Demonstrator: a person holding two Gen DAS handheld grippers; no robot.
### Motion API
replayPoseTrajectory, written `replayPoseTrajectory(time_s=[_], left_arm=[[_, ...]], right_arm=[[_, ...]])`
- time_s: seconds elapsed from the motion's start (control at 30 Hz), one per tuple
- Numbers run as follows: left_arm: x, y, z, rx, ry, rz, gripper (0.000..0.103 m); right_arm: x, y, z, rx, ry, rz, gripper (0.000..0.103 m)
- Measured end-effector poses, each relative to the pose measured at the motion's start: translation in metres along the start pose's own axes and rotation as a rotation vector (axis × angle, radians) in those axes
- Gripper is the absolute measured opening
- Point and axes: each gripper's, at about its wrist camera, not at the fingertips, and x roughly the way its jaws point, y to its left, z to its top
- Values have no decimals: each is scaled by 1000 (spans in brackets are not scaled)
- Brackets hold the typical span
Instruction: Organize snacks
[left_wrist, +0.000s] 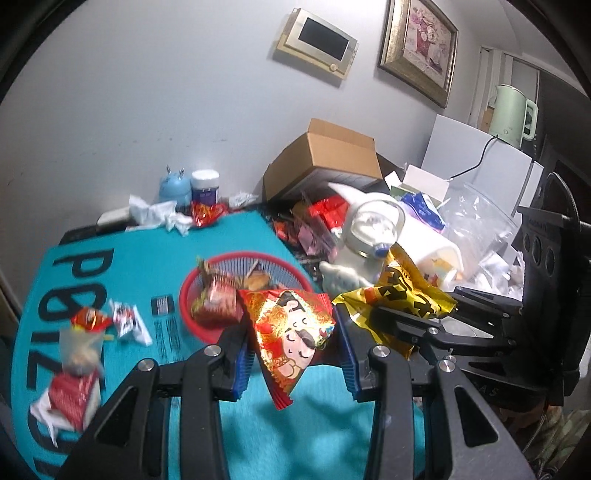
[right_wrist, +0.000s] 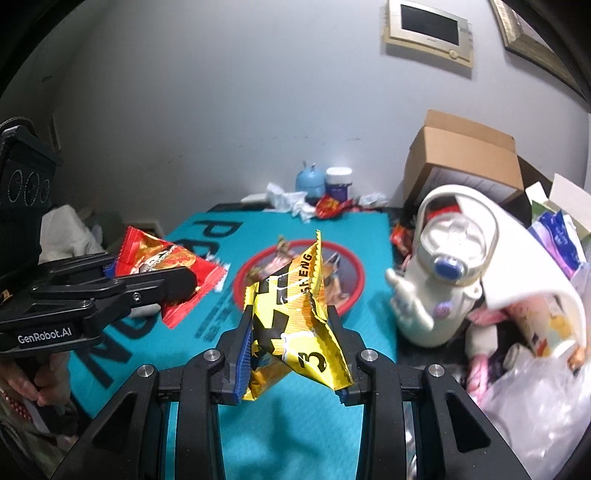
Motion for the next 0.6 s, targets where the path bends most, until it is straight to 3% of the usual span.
replayPoseTrajectory(time_s=[0.33,0.6], left_arm=[[43,13,42,40,-26,23,39],[84,33,47,51,19,66,39]], right_arm=[[35,-27,31,46,-10,-95,34],[68,-28,44,78,-10,-124,34]])
